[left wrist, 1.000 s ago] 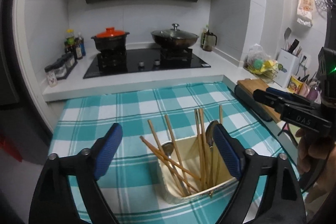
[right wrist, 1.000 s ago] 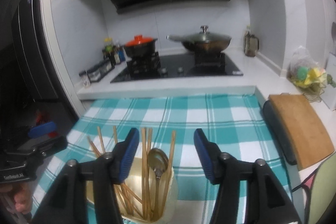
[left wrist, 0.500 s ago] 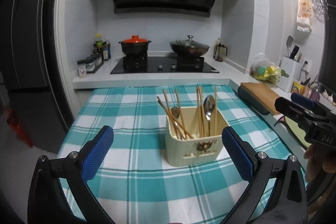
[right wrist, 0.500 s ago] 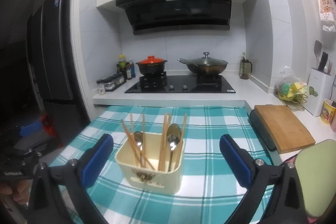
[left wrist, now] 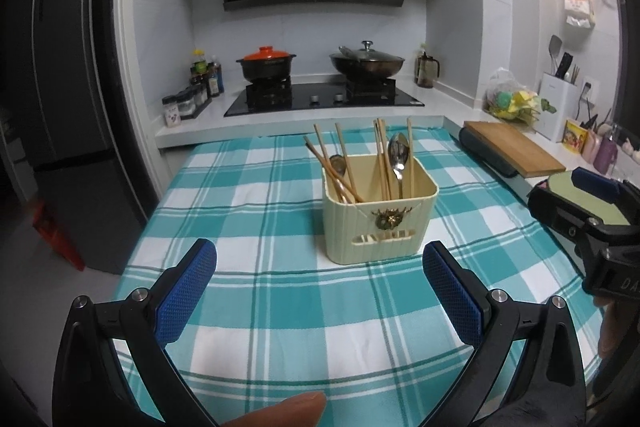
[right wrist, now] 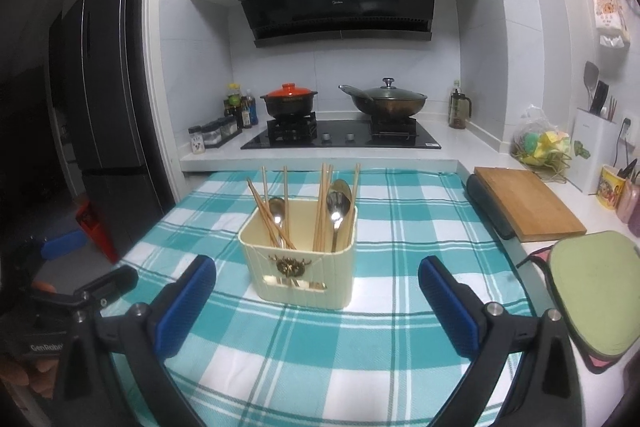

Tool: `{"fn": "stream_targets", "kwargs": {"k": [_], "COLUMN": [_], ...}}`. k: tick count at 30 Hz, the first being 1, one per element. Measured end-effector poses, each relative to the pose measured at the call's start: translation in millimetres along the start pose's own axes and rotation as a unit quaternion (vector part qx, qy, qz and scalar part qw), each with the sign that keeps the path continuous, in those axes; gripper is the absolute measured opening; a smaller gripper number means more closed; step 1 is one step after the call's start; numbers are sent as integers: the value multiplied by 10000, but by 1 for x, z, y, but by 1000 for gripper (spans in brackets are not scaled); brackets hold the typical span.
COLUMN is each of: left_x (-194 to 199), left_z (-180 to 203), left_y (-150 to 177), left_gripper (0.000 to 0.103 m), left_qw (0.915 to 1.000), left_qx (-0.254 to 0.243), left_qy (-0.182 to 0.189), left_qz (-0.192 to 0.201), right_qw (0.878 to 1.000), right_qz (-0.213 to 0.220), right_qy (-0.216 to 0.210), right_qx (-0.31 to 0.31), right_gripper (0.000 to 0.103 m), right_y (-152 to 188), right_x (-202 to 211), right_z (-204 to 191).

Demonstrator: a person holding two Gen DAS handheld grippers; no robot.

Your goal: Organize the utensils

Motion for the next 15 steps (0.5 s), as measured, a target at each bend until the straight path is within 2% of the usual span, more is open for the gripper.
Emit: {"fn": "stream_targets", "kwargs": {"k": [6, 15], "left_x": [18, 35], "left_z": [7, 9], "left_y": [5, 14], "left_gripper": [103, 103], "left_qw": [9998, 10000], "left_qx": [72, 26], "left_qy": [157, -30], "left_qz": [20, -18], "right_qw": [9997, 9995], "right_qz": [-89, -264], "right_qy": [133, 165], "right_qx": [184, 110], "right_gripper": [103, 103], "right_y": [10, 19], "right_x": [21, 47], "right_z": [-7, -14]}}
Point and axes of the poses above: each gripper's, at about its wrist camera, not at the fingertips, and x roughly against the way its jaws point, z to its right, y to its underside, the point moved 5 cm from there along -x, roughly the way its jaws point, and after that the axes turned 6 degrees about y, right-handed, at the moved point
